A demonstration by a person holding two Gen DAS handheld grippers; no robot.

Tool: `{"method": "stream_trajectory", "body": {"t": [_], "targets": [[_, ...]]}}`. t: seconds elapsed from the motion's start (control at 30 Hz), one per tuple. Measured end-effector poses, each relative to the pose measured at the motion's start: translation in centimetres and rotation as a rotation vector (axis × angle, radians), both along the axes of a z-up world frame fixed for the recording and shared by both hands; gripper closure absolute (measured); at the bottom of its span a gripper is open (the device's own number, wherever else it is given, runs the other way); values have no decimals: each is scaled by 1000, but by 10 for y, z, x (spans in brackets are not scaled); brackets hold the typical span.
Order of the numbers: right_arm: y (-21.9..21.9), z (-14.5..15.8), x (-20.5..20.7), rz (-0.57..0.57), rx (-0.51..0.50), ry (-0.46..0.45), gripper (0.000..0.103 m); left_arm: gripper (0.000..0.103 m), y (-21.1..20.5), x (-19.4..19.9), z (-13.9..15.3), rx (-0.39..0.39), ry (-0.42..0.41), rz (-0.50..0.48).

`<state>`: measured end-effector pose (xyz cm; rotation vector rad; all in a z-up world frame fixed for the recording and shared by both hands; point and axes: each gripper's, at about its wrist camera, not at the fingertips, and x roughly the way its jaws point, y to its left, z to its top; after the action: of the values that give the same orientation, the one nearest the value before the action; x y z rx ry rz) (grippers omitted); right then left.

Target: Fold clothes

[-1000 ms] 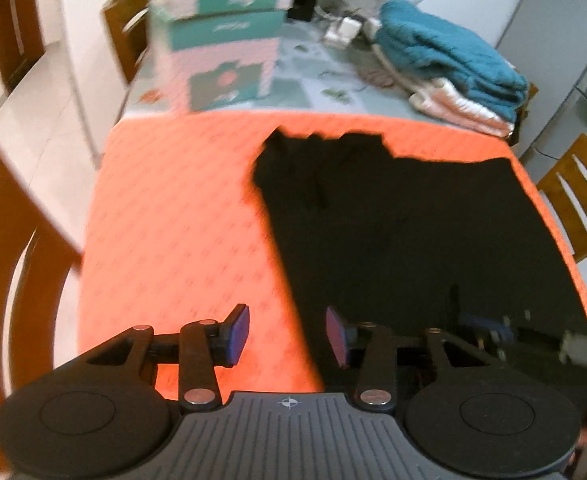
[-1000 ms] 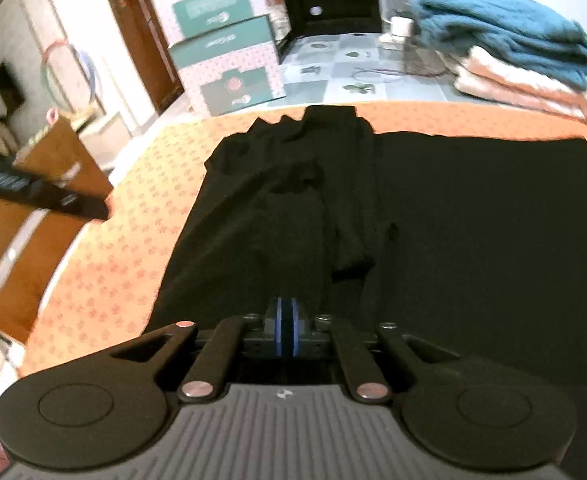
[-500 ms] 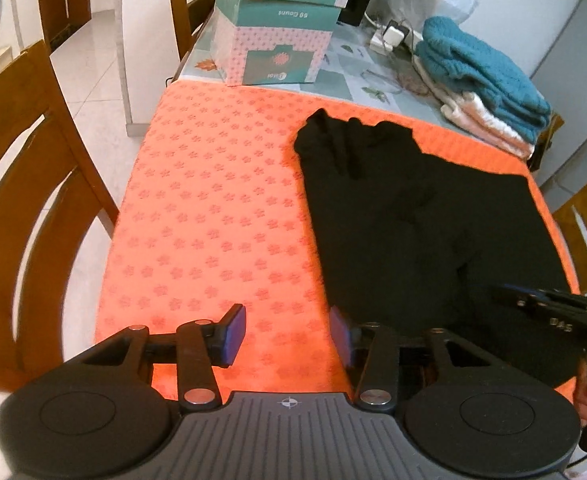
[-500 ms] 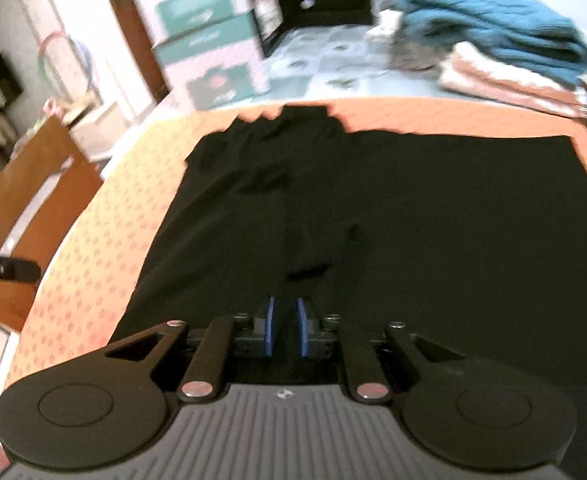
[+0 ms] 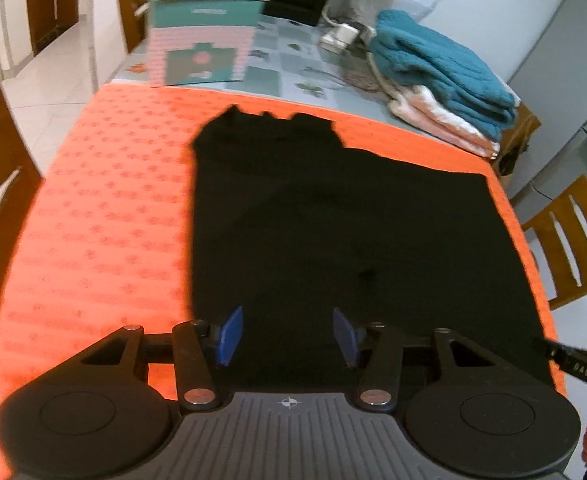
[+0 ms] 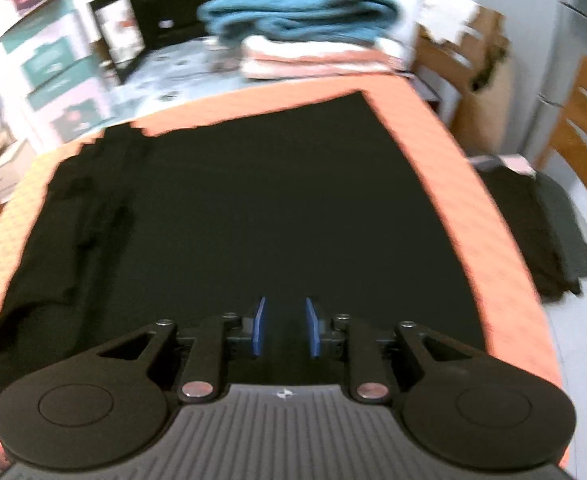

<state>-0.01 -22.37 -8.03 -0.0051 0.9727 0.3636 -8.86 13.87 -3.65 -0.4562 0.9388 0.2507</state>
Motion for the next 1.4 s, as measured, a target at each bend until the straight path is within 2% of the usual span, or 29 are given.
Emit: {"method": "stream_trajectory", "body": {"t": [0.23,0.4,0.6,0.8,0.87,0.9,0.93,1.0,1.27,1.4], "targets": [[-81,-24,4,-164,12,39,77,48,-56,31,-7,-19,-6,-55],[-118,-38,6,-233,7,56,68,47,-84,51,-10,-27,11,-94],[-134,-54,7,-248,6,90,65,47,-104,76,-8,-56,25,-121],[-131,-53,-1,-218,16,89,65,46,-126,94,-3,-105,25,-172],[-126,-52,-3,-189,-23,81,70,45,-138,100,-4,-137,34,-199],[-123,-51,-3,-177,-41,80,82,45,-144,103,-5,-154,39,-215],[-122,-50,-1,-169,-45,90,100,45,-150,107,-6,-172,44,-231],[-118,-47,2,-151,-51,104,101,45,-169,117,-9,-204,62,-290],[-93,-12,-4,-8,-38,35,101,38,-246,163,-25,-386,150,-485],[-78,-7,-9,50,-44,27,101,37,-282,181,-36,-397,205,-569]]}}
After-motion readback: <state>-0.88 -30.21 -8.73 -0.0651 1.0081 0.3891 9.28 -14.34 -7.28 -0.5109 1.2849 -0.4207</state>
